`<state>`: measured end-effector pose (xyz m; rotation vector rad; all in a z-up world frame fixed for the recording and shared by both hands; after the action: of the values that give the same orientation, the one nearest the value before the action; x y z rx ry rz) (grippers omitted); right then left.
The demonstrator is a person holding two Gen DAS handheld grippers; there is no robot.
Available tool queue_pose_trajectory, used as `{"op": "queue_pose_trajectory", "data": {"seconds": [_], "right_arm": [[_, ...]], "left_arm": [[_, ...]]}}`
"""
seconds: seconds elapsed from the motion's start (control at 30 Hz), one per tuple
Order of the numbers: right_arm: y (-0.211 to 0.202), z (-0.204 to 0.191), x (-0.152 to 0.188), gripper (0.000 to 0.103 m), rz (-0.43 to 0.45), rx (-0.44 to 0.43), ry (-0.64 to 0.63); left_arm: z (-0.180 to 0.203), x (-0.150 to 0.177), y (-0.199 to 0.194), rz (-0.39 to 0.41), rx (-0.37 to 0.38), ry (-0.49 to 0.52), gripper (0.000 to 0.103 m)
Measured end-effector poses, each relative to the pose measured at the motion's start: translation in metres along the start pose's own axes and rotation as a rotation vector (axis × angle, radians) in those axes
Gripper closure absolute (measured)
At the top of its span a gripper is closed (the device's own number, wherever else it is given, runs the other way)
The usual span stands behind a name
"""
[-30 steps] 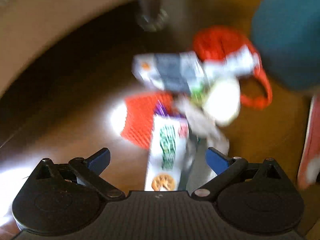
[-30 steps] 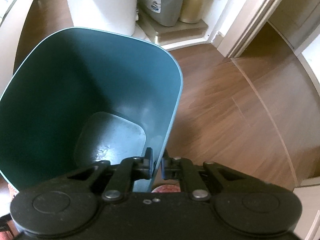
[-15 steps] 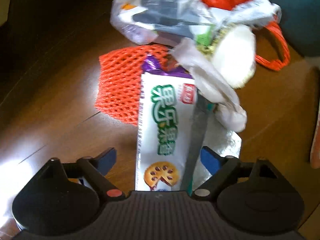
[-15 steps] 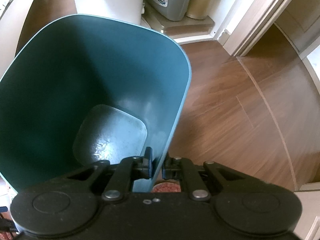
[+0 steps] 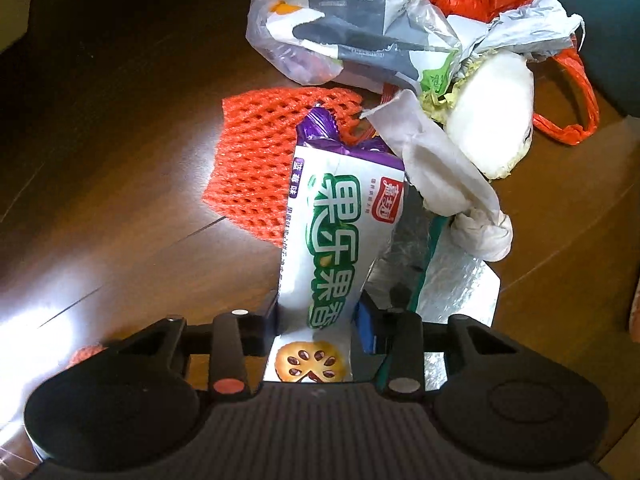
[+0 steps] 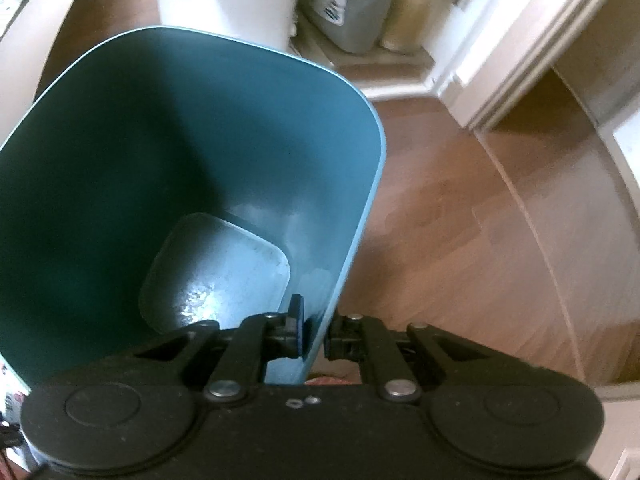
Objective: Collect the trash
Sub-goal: 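Grasp the white-green biscuit packet with the left tool and lift it, then carry the biscuit packet over the wastebasket with the left tool and release it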
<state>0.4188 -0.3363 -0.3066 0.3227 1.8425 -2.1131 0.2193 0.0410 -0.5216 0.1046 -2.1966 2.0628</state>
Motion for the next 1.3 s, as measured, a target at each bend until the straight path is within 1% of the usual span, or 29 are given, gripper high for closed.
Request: {"op": "queue_pose_trajectory", "data": {"seconds": [0.07, 0.13, 0.2, 0.3, 0.4, 0.57, 0.67, 0.7, 0.83, 0.93, 1.0, 1.07, 1.3], "right_arm": [[-0.003, 0.002, -0.001, 0.095, 0.011, -0.015, 0.017], [-0.007, 0.007, -0.003, 0.097, 0.025, -0.002, 0.019], [-0.013, 0.014, -0.005, 0.098, 0.050, 0.011, 0.021], [-0.021, 0.020, -0.007, 0.099, 0.082, 0.018, 0.022], [-0.028, 0.021, -0.009, 0.100, 0.098, 0.013, 0.008], [-0.049, 0.018, -0.017, 0.101, 0.153, 0.027, -0.063], [-0.057, 0.013, -0.021, 0.101, 0.179, 0.048, -0.129], [-0.059, 0.012, -0.021, 0.101, 0.188, 0.050, -0.142], [-0.067, 0.005, -0.026, 0.101, 0.206, -0.004, -0.137], [-0.071, -0.002, -0.027, 0.100, 0.215, -0.003, -0.162], [-0.076, -0.009, -0.028, 0.100, 0.225, -0.014, -0.175], [-0.080, -0.017, -0.028, 0.100, 0.239, -0.013, -0.213], [-0.094, -0.043, -0.025, 0.099, 0.280, -0.021, -0.307]], "left_arm": [[-0.001, 0.001, -0.006, 0.007, -0.011, -0.001, 0.066], [0.003, -0.001, -0.012, 0.009, -0.021, -0.007, 0.067], [0.008, -0.001, -0.016, 0.011, -0.043, -0.001, 0.067], [0.012, -0.001, -0.028, 0.027, -0.098, 0.028, 0.067], [0.017, 0.003, -0.043, 0.029, -0.110, 0.035, 0.068], [0.023, 0.018, -0.066, 0.023, -0.133, 0.057, 0.069], [0.021, 0.024, -0.083, 0.025, -0.135, 0.065, 0.069], [0.023, 0.024, -0.093, 0.035, -0.128, 0.067, 0.069], [0.031, 0.015, -0.128, 0.087, -0.084, 0.070, 0.069], [0.042, 0.006, -0.171, 0.156, -0.020, 0.071, 0.069], [0.048, -0.001, -0.199, 0.207, 0.008, 0.080, 0.069], [0.056, -0.009, -0.223, 0.255, 0.038, 0.087, 0.069], [0.087, -0.037, -0.303, 0.385, 0.113, 0.114, 0.068]]}}
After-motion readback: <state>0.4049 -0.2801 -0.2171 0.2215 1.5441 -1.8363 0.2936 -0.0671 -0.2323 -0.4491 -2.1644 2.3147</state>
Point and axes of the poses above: each gripper's, at about its wrist camera, not at the fingertips, and y roughly the way its jaws point, z to its right, x to its underside, the point moved 10 cm from there along y, roughly the way its jaws point
